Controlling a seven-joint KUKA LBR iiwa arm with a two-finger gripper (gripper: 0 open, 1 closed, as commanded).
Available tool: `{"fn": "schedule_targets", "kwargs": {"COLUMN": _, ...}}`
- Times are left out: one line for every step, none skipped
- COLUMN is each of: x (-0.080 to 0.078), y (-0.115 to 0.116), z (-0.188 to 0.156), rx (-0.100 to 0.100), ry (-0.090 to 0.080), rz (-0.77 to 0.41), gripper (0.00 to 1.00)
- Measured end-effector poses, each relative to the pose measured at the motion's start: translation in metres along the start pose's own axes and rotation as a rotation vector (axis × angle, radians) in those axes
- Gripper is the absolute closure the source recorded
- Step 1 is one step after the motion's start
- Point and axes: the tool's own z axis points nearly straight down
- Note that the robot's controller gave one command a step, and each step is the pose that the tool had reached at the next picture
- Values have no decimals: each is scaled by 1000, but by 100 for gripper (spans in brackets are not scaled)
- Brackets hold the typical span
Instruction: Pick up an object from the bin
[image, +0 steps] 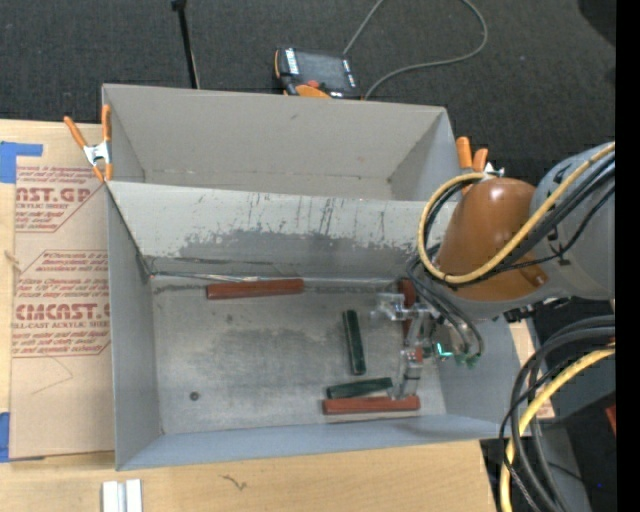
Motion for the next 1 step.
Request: {"fn": "schedule_targets", "kwargs": {"x": 28, "y": 31, "z": 57, "rx": -1, "ry": -16, "rz": 56, "gripper": 0}}
